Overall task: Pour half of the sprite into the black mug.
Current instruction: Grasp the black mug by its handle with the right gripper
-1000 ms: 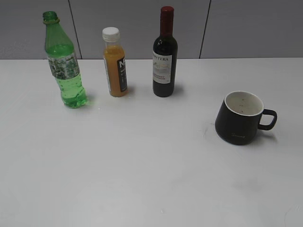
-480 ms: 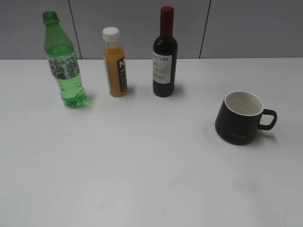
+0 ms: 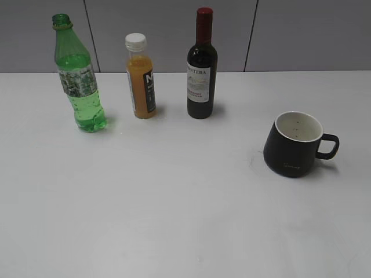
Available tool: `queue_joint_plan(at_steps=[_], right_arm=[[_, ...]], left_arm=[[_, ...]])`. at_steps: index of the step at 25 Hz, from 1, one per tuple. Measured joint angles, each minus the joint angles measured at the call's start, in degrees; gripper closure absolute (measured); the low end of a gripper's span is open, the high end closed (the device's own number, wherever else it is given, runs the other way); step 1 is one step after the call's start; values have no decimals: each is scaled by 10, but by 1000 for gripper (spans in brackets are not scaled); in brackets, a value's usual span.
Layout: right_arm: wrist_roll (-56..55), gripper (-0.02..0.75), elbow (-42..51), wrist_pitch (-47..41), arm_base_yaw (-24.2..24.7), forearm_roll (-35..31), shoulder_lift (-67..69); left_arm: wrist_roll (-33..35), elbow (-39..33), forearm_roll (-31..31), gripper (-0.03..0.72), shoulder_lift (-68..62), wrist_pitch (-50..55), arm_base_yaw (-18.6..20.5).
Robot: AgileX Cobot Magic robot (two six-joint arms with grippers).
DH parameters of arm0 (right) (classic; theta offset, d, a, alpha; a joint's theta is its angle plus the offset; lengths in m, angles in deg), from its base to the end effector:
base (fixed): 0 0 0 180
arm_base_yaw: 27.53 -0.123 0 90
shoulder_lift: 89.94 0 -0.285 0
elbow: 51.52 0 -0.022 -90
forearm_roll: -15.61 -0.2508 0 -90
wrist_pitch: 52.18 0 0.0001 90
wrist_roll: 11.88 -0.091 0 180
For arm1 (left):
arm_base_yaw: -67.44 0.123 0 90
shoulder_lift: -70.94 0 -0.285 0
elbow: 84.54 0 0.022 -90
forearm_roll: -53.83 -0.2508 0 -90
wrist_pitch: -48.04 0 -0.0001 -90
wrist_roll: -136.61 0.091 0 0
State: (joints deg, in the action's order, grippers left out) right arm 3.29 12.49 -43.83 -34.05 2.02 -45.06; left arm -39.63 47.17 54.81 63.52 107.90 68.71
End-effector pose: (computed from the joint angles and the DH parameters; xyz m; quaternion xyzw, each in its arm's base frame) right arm 0.1313 0.0119 0.2466 -0.0445 0.7690 0.0136 0.6375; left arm -0.0057 -0.0015 0.2799 0.0187 0.8458 0.0149 0.5329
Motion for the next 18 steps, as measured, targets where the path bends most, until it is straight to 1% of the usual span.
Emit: queue_joint_plan(at_steps=[4, 6, 8, 13, 18], right_arm=[[-6, 105, 4, 63, -9, 21, 71], [-22, 77, 4, 101, -18, 30, 107], [-29, 69, 4, 146, -29, 35, 147], [-33, 70, 4, 271, -62, 36, 238], [-33, 70, 6, 344, -66, 32, 309]], left_arm=[[0, 0, 0, 162, 0, 0, 0], [0, 0, 0, 162, 0, 0, 0], [0, 0, 0, 162, 0, 0, 0], [0, 0, 0, 162, 0, 0, 0], [0, 0, 0, 162, 0, 0, 0]])
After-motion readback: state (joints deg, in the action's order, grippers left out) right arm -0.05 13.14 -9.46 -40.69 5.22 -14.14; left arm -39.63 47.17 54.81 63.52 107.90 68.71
